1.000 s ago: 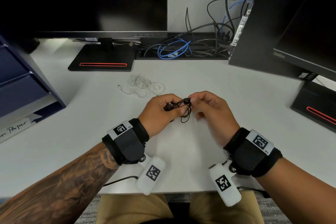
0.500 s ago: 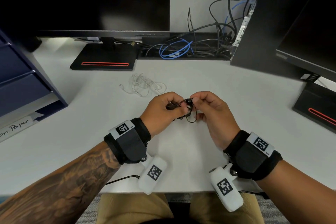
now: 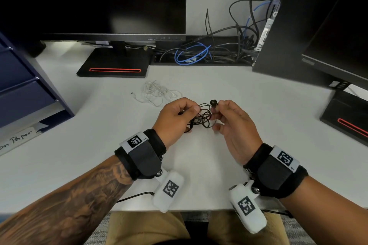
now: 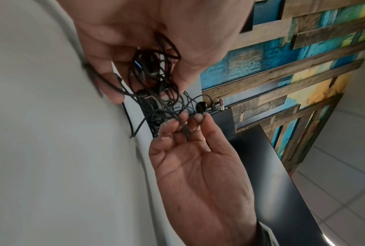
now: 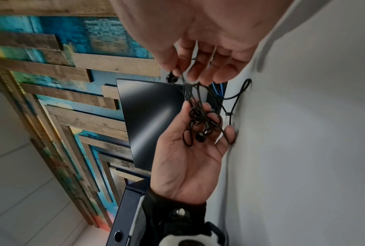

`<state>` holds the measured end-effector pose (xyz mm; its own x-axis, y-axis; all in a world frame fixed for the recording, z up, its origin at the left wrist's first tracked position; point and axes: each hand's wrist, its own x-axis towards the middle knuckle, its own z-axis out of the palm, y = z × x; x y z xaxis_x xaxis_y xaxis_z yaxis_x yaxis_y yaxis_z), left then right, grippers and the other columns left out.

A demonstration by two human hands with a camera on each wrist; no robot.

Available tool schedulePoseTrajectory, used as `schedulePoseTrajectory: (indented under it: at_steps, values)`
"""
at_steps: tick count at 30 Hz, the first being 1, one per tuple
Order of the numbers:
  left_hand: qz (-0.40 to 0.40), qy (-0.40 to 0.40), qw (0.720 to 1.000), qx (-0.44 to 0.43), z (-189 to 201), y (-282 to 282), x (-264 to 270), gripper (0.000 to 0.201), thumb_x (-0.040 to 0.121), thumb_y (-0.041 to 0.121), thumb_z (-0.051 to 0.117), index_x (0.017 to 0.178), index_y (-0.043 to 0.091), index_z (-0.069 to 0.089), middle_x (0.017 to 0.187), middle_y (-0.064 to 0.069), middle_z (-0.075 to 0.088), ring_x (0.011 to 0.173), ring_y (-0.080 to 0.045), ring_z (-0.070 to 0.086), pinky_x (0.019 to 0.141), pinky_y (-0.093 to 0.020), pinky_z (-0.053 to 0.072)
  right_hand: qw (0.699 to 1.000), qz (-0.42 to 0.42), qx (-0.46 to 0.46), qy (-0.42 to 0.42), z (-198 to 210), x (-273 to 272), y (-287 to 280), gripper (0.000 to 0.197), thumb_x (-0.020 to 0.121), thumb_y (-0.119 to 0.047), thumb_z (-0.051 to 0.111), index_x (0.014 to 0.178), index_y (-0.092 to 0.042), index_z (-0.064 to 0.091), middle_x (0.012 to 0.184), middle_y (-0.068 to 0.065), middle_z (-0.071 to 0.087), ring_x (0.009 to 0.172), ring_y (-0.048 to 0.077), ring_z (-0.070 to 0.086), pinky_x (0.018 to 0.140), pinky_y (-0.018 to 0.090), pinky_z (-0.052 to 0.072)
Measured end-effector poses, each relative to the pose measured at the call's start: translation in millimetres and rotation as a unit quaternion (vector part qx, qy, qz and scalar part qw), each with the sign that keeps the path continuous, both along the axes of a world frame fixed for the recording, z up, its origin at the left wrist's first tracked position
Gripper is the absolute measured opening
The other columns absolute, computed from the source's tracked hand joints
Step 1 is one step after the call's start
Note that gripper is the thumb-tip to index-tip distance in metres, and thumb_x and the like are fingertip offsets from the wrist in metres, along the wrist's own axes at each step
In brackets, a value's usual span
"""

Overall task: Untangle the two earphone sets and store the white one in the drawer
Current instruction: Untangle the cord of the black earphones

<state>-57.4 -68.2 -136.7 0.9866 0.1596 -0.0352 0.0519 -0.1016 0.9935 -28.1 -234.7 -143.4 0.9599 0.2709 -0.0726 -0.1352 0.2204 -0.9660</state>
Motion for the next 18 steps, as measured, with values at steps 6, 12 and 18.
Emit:
schedulePoseTrajectory:
  at_steps: [6, 12, 18]
  values:
    - [0.000, 0.015, 1.000, -0.020, 1.3, 4.9, 0.2, 0.014, 0.099, 0.014, 0.057, 0.091, 0.010, 0.068, 0.083, -0.005, 0.065, 0.075, -0.012, 0.061, 0.062, -0.033, 0.057, 1.000, -0.008, 0.006, -0.023, 2.5, 1.1, -3.9, 0.023, 0.105, -0.014, 0.048, 0.087, -0.018, 0.061, 0.094, 0.003, 0.066, 0.079, 0.019, 0.056, 0.063, 0.029, 0.042]
    - [0.003, 0.015, 0.999, -0.044, 3.7, 3.4, 0.0, 0.015, 0.099, 0.013, 0.056, 0.089, 0.012, 0.067, 0.088, -0.010, 0.067, 0.073, -0.013, 0.064, 0.066, -0.039, 0.058, 0.999, -0.034, -0.005, -0.015, 2.9, 2.9, -3.4, 0.017, 0.103, -0.018, 0.052, 0.088, -0.018, 0.060, 0.083, 0.001, 0.062, 0.071, 0.017, 0.055, 0.060, 0.029, 0.041]
    - [0.023, 0.008, 0.997, -0.078, 6.8, 0.2, -0.4, 0.010, 0.100, 0.012, 0.056, 0.092, 0.009, 0.062, 0.090, -0.017, 0.066, 0.082, -0.034, 0.072, 0.061, -0.034, 0.058, 0.994, 0.005, -0.080, -0.080, 10.0, -6.2, -0.5, 0.027, 0.099, -0.038, 0.059, 0.096, -0.016, 0.074, 0.083, 0.005, 0.070, 0.078, 0.015, 0.063, 0.073, 0.033, 0.050]
